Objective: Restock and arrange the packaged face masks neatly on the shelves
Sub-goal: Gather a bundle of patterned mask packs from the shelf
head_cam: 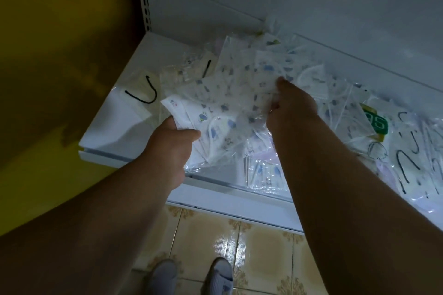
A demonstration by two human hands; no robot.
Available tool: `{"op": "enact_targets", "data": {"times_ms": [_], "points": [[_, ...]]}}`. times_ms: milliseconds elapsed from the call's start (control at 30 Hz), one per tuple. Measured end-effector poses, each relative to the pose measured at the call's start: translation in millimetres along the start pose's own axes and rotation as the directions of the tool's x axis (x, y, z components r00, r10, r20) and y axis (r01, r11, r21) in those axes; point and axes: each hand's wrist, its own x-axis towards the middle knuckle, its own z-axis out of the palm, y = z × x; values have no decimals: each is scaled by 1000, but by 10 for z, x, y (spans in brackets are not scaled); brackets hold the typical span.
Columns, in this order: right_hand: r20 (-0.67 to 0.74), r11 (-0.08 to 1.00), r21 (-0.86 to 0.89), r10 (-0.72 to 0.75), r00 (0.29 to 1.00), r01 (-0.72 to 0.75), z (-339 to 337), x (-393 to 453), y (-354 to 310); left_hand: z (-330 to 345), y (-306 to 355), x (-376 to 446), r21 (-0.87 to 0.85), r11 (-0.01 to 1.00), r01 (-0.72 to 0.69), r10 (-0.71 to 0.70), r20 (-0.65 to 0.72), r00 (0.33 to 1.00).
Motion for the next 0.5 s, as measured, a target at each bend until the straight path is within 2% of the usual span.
{"op": "enact_targets", "data": {"times_ms": [100, 167, 200, 233, 300, 367, 400, 433, 500], "points": [[-13, 940, 341, 15, 1000, -10, -234, -19, -69, -43, -16, -24, 59, 998, -5, 8, -50, 999], [94, 814, 573, 53, 994, -98, -422, -102, -138, -43, -23, -25, 94, 996, -5, 11, -62, 998], [170, 763, 627, 60, 984, -155, -498, -132, -148, -25, -15, -39, 97, 995, -2, 7, -45, 999], [239, 759, 616, 72, 968, -208, -569, -196, -152, 3, -1, -61, 129, 992, 0, 4, -32, 999], [293, 883, 421, 85, 952, -208, -677, -290, -67, 80, 34, -101, 166, 986, -6, 4, 12, 1000], [291, 997, 23, 70, 954, -80, -731, -390, 113, 166, 69, -164, 172, 985, -7, -4, 66, 998], [297, 987, -161, 23, 955, 26, -763, -437, 208, 208, 67, -170, 170, 985, 1, -15, 79, 997], [303, 960, -255, -36, 952, 117, -792, -472, 296, 246, 71, -211, 172, 985, 25, -41, 88, 995], [290, 949, -259, -98, 952, 177, -873, -515, 422, 277, 43, -271, 115, 989, 91, -102, 95, 990]]}}
